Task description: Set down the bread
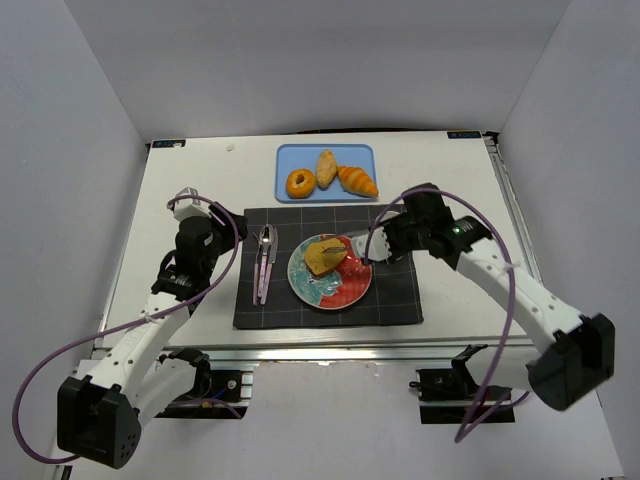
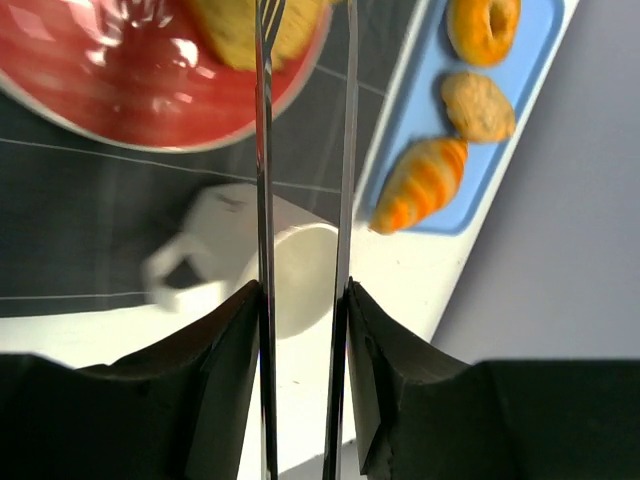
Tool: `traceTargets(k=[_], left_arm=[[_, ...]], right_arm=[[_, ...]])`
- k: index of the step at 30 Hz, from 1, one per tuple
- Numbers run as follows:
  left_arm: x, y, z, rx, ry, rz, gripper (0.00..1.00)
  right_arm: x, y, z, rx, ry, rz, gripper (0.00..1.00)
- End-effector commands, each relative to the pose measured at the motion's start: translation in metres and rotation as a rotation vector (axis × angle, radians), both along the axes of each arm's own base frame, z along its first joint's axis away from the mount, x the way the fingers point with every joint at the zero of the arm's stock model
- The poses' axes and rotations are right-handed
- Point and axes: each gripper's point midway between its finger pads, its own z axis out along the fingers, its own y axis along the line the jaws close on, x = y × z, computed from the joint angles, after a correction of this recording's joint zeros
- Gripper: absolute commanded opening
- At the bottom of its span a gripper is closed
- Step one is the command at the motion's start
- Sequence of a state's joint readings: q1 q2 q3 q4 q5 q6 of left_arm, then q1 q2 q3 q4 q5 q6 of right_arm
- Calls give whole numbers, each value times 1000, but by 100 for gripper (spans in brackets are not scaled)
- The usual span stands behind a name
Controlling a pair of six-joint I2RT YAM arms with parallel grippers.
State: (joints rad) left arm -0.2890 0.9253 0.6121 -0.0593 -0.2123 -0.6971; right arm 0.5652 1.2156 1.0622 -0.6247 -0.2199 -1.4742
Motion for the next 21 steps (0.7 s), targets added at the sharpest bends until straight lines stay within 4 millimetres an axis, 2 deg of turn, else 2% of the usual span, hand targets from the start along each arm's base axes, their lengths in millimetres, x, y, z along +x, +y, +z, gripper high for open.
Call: traceTargets(k=[1, 2, 3, 4, 5, 6, 7, 9, 15, 21], left_arm=[[0, -1, 19, -19, -47, -7, 67], [0, -2, 20, -17, -49, -9, 67], [-1, -1, 23, -18, -55, -6, 67], [-1, 0, 24, -18, -60, -5, 67], [-1, 0, 25, -20, -62, -5, 67], [-2, 0, 26, -20, -64, -3, 67], [-2, 1, 26, -22, -67, -1, 67], [-2, 1, 27, -26, -73, 1, 67], [-5, 2, 27, -40, -81, 11, 67], [-3, 0, 24, -39, -76, 3, 67]], right_arm=[[64, 7, 31, 35, -155, -79, 43], [77, 8, 34, 33, -171, -94, 43], [94, 6, 23, 8, -157, -122, 43], [110, 10, 41, 24, -201, -132, 42], [122, 12, 44, 23, -222, -137, 42], [136, 13, 33, -2, -213, -150, 42], [147, 17, 45, 3, -247, -151, 42], [166, 20, 36, -32, -273, -145, 42], [198, 29, 20, -84, -334, -137, 43], [214, 33, 11, -99, -356, -143, 44]])
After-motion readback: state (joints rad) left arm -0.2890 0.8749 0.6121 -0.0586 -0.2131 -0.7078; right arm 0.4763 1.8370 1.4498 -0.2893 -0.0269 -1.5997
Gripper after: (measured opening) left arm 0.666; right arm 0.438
